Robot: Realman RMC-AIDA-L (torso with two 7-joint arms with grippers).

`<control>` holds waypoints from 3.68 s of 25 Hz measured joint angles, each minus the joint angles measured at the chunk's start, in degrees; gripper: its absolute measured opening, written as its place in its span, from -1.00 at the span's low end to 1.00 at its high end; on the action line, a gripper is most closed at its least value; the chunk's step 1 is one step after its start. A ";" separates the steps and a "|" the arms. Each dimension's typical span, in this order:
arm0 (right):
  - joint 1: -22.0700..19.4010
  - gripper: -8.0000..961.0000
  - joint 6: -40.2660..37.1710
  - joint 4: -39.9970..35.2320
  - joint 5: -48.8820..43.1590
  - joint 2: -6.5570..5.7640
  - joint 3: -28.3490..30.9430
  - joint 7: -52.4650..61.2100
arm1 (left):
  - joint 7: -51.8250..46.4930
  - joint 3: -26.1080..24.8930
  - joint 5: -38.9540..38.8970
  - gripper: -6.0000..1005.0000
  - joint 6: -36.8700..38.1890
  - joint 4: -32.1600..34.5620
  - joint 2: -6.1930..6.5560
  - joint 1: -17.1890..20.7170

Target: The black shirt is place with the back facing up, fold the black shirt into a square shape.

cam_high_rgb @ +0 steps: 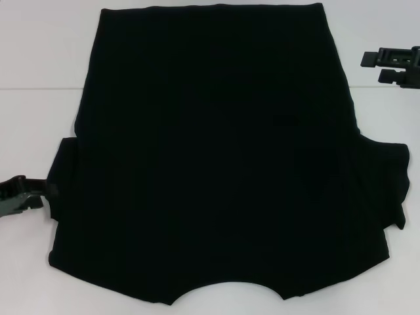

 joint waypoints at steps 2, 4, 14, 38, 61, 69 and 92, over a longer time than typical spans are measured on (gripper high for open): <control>-0.09 0.59 -0.01 0.03 0.01 0.00 0.01 0.01 | -0.01 0.00 0.00 0.03 -0.12 -0.27 -0.01 -0.06; -0.13 0.59 -0.03 0.04 0.01 0.00 0.12 0.01 | -0.02 0.00 0.00 -0.07 -0.30 -0.55 -0.02 -0.06; -0.15 0.59 0.02 0.13 0.01 -0.01 0.42 -0.30 | -0.07 1.77 0.06 -0.21 -3.55 -3.54 -0.05 -0.19; -0.78 0.58 -0.09 -0.13 0.36 -0.08 0.53 0.09 | -0.19 1.93 -0.57 -0.97 -3.44 -2.03 0.44 -0.54; -0.84 0.58 -0.33 -0.24 0.46 -0.09 0.62 0.10 | -0.84 2.52 0.99 -0.89 -2.32 -0.55 1.53 -0.87; -0.84 0.58 -0.29 -0.25 0.45 -0.09 0.62 0.09 | -1.51 1.66 0.21 -0.82 -2.74 -0.59 1.52 -0.77; -0.76 0.58 -0.29 -0.19 0.45 -0.09 0.62 0.09 | -1.45 0.15 0.80 -0.82 -2.62 -0.45 1.88 -0.55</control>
